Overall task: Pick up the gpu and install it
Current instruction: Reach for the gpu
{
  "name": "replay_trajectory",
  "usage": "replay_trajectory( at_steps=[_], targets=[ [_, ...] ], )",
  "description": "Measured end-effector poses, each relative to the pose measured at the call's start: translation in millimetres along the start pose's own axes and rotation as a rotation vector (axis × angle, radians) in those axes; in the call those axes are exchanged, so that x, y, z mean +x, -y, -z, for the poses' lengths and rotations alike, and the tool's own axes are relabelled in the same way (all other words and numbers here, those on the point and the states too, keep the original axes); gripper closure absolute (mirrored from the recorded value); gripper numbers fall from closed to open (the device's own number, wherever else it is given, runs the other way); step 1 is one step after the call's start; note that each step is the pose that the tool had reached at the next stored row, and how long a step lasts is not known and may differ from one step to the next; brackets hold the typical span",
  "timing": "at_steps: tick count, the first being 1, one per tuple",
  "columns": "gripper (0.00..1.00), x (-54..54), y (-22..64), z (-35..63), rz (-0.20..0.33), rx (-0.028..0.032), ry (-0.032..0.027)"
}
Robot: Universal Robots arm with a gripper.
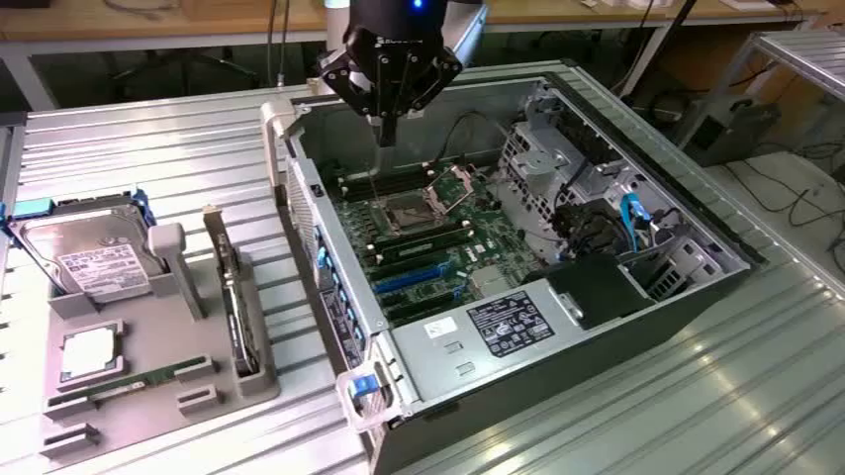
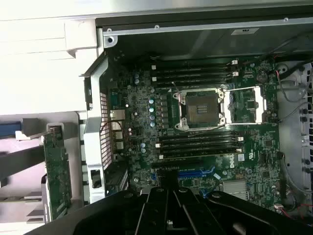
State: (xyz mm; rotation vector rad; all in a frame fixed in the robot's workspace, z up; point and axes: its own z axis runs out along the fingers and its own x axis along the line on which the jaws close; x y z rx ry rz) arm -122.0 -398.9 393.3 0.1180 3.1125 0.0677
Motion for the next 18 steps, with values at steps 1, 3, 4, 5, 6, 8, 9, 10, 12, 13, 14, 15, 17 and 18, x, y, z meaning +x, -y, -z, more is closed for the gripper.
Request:
replay_trajectory(
  at_steps=[1,3,4,5,6,8,9,10,12,13,14,15,17,18],
  targets=[
    [0.89,0.0,0.0,0.0,0.0,0.0,0.0],
    [0.89,0.0,0.0,0.0,0.0,0.0001,0.0],
    [0.89,0.0,0.0,0.0,0.0,0.0,0.0],
    [0.89,0.0,0.0,0.0,0.0,0.0,0.0],
    [0.89,0.0,0.0,0.0,0.0,0.0,0.0],
    [0.89,0.0,0.0,0.0,0.0,0.0,0.0],
    [0.89,0.5,0.0,0.0,0.0,0.0,0.0],
    [0.89,1.6,0.2,0.1,0.0,0.0001,-0.0001],
    [0.89,5.7,1.5,0.3,0.0,0.0001,0.0],
    [0.89,9.5,3.0,0.4,0.0,0.0001,0.0],
    [0.89,12.9,4.4,0.6,0.0,0.0002,-0.0001],
    [0.89,17.4,5.9,0.7,0.0,0.0001,-0.0001],
    [0.89,25.5,8.6,1.0,0.0,0.0,0.0],
    [0.89,29.8,10.0,1.1,0.0,0.0,0.0]
  ],
)
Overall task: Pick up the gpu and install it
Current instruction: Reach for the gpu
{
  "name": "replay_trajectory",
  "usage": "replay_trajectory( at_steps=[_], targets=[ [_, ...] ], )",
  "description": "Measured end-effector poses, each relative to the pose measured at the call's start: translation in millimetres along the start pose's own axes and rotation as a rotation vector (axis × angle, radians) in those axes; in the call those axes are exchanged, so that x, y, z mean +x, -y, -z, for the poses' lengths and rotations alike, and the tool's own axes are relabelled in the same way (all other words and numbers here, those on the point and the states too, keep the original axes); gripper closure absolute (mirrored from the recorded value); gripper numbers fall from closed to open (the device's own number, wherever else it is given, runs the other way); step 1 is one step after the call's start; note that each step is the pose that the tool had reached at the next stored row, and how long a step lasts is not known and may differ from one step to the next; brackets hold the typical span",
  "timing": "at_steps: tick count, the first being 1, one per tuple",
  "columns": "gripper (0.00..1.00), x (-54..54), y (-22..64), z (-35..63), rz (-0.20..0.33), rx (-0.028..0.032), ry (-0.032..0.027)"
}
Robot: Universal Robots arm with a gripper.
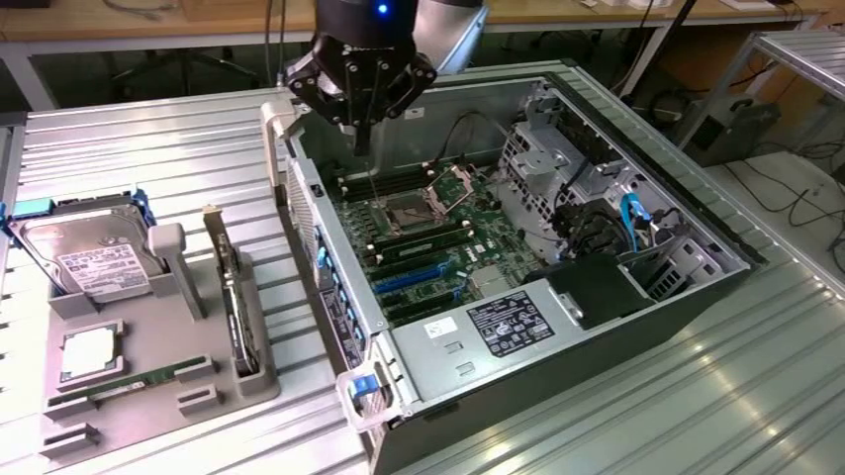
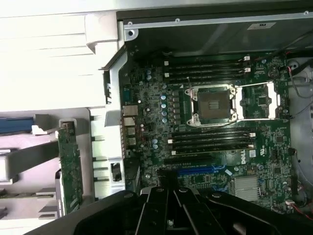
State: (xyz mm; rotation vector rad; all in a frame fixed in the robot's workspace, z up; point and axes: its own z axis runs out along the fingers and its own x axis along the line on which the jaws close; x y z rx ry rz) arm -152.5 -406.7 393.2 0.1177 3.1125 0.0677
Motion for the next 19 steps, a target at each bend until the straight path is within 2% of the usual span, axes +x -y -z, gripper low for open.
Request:
replay_trajectory(
  at_steps=[19],
  targets=[
    [0.89,86.2,25.2,1.2,0.0,0.0001,-0.0001]
  ],
)
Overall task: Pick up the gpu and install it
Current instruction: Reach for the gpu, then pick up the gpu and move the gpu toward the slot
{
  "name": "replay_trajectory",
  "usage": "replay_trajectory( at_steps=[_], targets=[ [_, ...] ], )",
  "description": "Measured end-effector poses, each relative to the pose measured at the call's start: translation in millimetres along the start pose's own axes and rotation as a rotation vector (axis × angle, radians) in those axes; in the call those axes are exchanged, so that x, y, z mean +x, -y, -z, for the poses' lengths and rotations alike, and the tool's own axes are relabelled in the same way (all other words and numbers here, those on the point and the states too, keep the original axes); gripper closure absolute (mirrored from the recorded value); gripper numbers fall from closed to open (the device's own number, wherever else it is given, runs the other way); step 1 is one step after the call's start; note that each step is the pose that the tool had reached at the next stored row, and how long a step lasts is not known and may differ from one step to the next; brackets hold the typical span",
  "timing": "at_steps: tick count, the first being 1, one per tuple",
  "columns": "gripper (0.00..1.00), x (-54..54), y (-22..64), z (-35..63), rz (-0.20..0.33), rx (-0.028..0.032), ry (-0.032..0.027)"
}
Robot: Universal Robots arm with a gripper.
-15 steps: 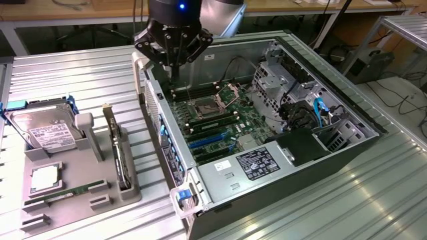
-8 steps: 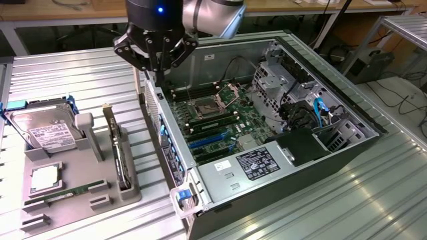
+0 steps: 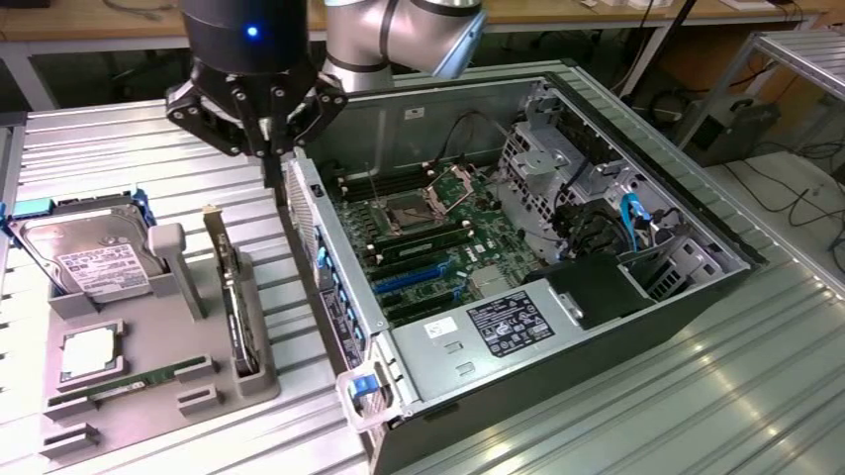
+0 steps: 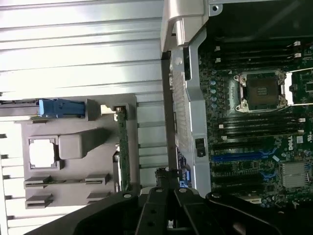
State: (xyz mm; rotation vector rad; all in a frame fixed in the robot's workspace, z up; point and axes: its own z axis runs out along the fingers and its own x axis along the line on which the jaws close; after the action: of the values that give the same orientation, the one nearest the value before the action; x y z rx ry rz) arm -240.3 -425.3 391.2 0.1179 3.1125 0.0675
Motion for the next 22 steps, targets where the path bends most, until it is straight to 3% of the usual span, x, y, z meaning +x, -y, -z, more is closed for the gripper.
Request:
replay_trajectory(
  at_steps=[13,15,22],
  targets=[
    [0.89,55.3,17.9,-8.4,0.0,-0.0001,0.0],
    [0.89,59.0,22.1,-9.5,0.0,-0.0001,0.0],
    [0.89,58.9,22.4,-9.5,0.0,-0.0001,0.0]
  ],
)
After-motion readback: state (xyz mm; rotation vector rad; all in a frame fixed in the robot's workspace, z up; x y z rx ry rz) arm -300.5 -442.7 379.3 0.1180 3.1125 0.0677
